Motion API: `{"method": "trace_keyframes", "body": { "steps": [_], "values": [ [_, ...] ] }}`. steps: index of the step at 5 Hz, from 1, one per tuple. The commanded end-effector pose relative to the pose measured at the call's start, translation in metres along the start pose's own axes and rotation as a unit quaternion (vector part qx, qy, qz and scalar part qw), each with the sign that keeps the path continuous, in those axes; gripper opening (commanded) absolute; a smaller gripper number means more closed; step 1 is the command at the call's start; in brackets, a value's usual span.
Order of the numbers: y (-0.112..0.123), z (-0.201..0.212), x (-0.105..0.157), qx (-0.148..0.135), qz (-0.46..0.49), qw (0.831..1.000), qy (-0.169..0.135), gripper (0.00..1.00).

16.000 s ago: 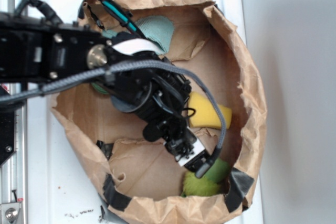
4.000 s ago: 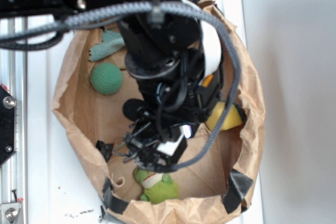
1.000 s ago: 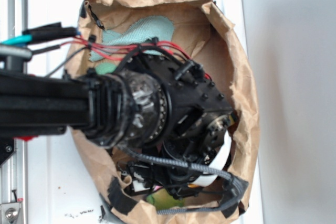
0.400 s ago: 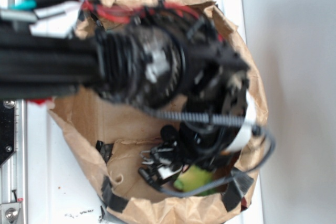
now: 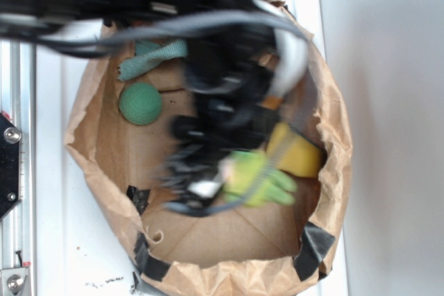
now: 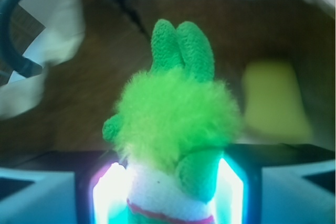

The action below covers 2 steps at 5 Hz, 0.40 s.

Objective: Grab the green animal.

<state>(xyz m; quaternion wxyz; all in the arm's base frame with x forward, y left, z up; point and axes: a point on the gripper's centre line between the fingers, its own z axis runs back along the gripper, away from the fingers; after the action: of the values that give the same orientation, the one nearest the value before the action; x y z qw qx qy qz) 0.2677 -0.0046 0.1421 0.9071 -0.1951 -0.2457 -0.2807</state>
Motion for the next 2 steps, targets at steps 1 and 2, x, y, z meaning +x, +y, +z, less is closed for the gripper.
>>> {"method": "trace_keyframes", "body": {
  "steps": [1,2],
  "values": [
    [-0.0293,0.0623,-0.0253,0.139,0.099,0.984,0.044,0.00],
    [-0.0336,0.0720,-0.0201,0.128,0.121,0.982,0.067,0.00]
  ]
}}
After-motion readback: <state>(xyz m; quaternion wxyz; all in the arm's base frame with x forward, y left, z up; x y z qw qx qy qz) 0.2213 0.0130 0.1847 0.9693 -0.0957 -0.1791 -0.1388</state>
